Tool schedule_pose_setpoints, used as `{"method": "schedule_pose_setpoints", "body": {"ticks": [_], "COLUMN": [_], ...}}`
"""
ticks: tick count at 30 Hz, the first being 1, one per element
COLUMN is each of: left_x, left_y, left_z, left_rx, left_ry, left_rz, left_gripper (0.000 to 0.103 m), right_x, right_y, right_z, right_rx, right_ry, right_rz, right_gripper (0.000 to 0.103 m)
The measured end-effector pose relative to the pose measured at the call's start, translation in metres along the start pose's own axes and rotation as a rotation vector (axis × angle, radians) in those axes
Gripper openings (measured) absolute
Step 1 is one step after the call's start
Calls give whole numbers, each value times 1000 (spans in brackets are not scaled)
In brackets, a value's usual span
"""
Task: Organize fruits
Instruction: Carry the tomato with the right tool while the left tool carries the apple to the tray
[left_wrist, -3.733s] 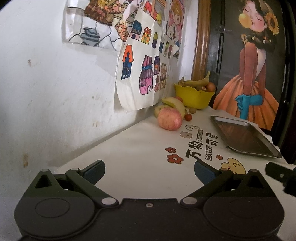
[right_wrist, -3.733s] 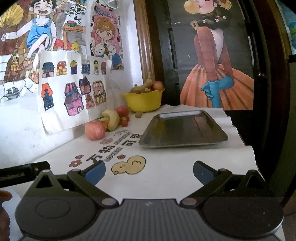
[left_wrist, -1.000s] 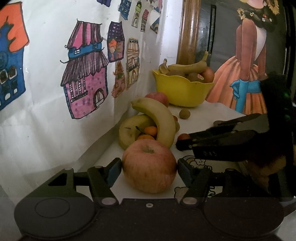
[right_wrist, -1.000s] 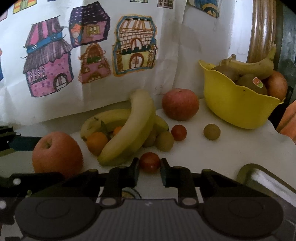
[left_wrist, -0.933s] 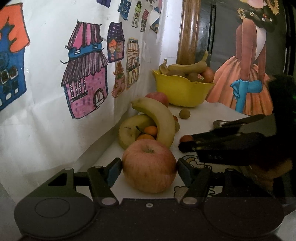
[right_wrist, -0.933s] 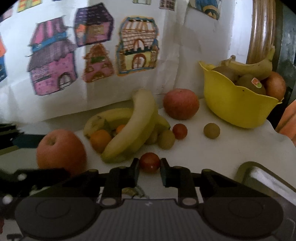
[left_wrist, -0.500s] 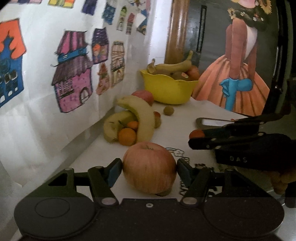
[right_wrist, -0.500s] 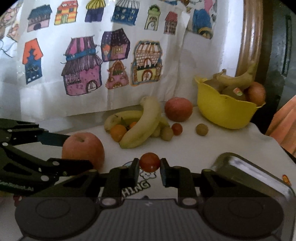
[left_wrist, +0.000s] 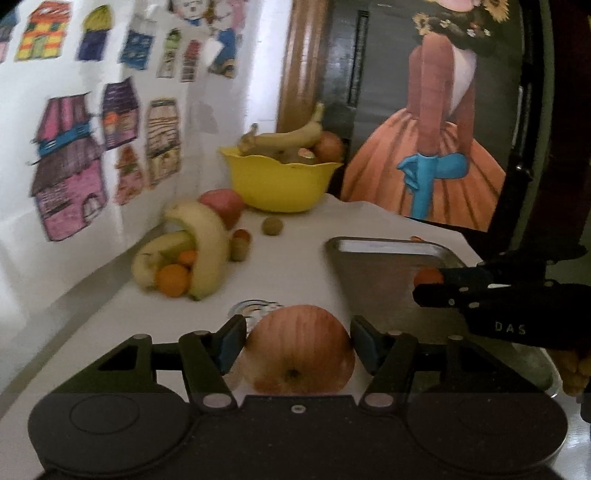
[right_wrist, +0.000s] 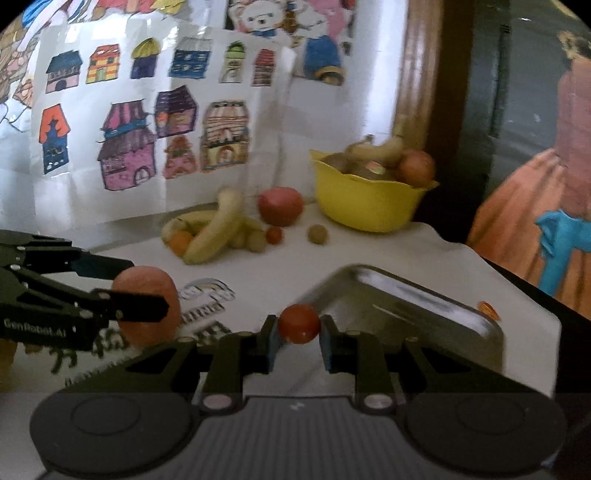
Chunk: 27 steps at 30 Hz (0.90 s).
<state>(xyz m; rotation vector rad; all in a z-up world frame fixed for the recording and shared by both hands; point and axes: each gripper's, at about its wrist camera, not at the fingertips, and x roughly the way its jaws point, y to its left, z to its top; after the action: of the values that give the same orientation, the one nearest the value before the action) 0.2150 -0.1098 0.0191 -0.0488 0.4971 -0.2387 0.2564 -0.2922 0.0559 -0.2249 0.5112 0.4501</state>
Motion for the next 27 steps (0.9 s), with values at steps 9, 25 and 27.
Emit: {"method": "schedule_pose_setpoints", "body": {"ticks": [9, 25, 27], "left_x": [4, 12, 20], "left_y": [-48, -36, -32], "left_z": [7, -11, -13], "left_rx": [113, 124, 108], "left_ry": [-45, 70, 112], "left_rz": [-29, 26, 22], "left_gripper": [16, 77, 75], "right_x": [-18, -22, -21], "right_y": [-29, -39, -39], "right_z": [-34, -50, -50], "right_rx": [73, 112, 113], "right_ry": [-1, -8, -6], "right_rz": [-40, -24, -28], "right_gripper": [27, 27, 27]}}
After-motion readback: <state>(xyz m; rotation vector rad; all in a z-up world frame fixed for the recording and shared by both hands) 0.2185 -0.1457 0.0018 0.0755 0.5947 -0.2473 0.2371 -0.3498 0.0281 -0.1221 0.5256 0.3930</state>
